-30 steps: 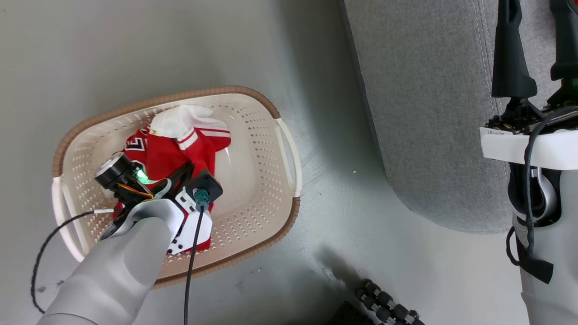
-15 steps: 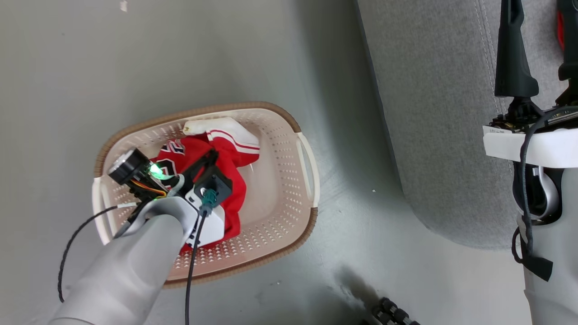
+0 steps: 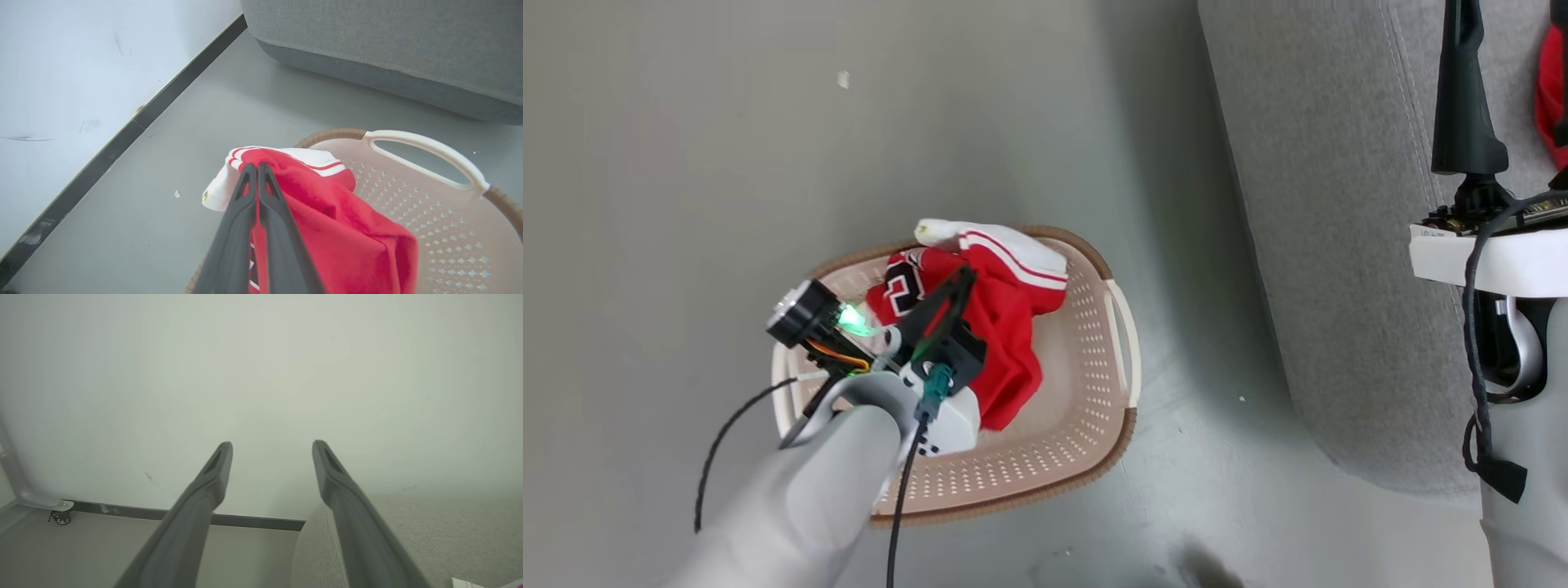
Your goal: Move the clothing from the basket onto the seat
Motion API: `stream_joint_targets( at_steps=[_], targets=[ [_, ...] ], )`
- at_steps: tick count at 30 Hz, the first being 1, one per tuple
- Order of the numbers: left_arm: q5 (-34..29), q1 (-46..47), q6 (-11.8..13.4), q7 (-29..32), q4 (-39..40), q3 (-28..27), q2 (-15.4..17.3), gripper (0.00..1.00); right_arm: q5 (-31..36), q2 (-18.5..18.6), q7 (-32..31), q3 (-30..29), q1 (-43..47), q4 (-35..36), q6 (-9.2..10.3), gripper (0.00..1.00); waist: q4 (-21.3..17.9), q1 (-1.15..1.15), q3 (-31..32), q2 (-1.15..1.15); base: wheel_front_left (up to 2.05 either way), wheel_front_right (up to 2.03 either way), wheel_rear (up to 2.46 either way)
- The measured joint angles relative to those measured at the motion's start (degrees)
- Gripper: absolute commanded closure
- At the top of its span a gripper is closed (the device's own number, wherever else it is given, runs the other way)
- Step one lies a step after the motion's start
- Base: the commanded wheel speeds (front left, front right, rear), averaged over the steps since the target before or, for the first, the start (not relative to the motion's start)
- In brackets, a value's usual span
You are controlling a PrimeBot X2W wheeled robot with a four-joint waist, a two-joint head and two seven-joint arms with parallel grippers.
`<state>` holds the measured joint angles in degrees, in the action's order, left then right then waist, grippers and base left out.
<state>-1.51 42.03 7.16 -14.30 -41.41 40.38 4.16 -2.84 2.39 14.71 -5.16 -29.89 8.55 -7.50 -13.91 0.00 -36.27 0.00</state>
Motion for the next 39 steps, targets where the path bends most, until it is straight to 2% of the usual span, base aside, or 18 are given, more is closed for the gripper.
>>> stream_joint_targets(
  at_steps=[9,19,28,39],
  targets=[
    [0.75,-5.07,-0.1,0.0,10.6,1.57,0.0,1.0,2.34,1.11,0.0,-1.51,0.54,-0.77,0.0,0.0,3.38,0.0,5.84,0.0,0.0,0.0,0.0],
    [2.14,-10.67,-0.25,0.0,18.14,2.18,1.62,1.0,2.93,1.54,0.0,-2.78,4.5,-1.82,0.0,0.0,6.42,0.0,11.9,0.0,0.0,0.0,0.0],
    [3.01,-14.13,-0.34,-0.02,22.79,2.54,2.89,1.0,3.54,1.67,0.0,-3.54,8.86,-2.11,0.0,0.0,8.44,0.0,17.23,0.0,0.0,0.0,0.0],
    [5.84,-16.95,-1.86,-0.14,24.37,2.87,3.0,1.0,4.07,1.69,0.0,-4.23,13.6,-2.38,0.0,0.0,9.81,-0.01,22.67,0.0,0.0,0.0,0.0]
  ],
)
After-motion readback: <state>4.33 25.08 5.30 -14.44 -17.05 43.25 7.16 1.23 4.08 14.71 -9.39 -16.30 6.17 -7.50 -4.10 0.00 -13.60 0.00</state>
